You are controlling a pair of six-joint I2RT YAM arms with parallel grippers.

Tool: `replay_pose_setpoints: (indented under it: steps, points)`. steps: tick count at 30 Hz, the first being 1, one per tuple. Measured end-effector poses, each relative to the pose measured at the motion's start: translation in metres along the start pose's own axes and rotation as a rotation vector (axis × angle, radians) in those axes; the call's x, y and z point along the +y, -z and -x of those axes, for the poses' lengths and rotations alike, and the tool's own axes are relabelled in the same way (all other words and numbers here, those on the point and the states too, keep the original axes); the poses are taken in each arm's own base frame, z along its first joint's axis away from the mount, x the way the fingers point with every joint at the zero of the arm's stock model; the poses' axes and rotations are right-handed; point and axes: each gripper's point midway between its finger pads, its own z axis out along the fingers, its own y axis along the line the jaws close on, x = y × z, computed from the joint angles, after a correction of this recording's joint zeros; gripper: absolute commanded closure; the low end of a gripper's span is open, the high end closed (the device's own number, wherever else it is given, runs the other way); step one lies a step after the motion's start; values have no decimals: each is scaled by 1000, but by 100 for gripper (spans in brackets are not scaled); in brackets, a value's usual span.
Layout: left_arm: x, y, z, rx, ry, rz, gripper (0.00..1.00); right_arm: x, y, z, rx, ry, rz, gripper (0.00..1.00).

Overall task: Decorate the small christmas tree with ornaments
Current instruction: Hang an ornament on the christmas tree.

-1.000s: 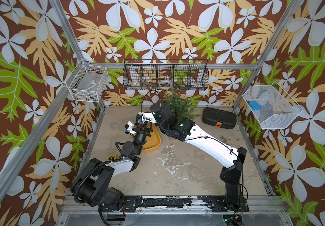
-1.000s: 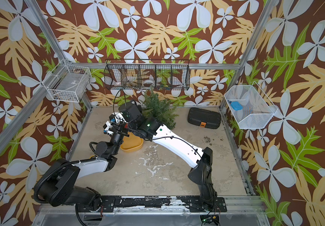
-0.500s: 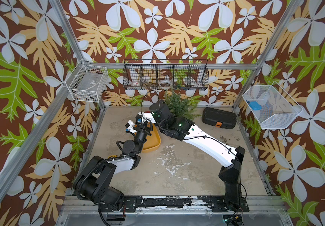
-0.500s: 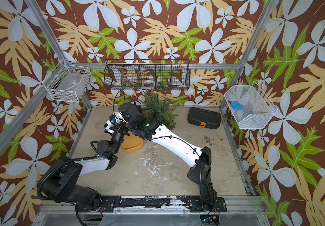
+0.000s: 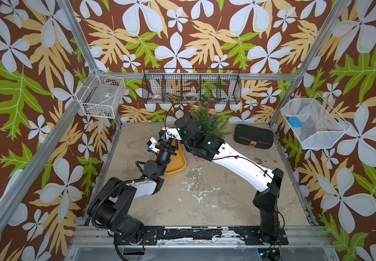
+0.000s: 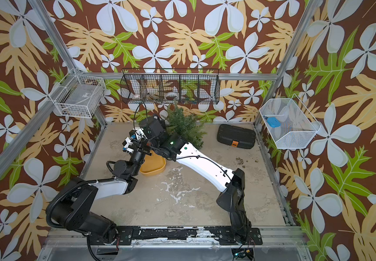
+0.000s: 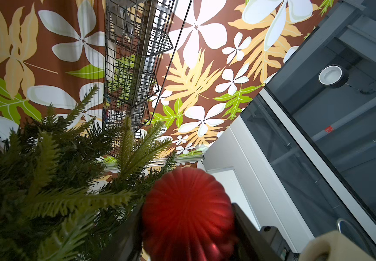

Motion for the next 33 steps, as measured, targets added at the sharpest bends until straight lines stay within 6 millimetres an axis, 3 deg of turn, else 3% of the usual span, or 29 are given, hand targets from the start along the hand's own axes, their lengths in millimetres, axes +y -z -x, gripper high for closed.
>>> replay_pose_setpoints:
  steps: [25,33]
  points:
    - [-11,4,-9,43,-6,-27,76,-6,15,2,-72,-52,17,100]
    - [-32,-1,-8,47,-42,-80,77,-30,37,10,-185,-149,11,100]
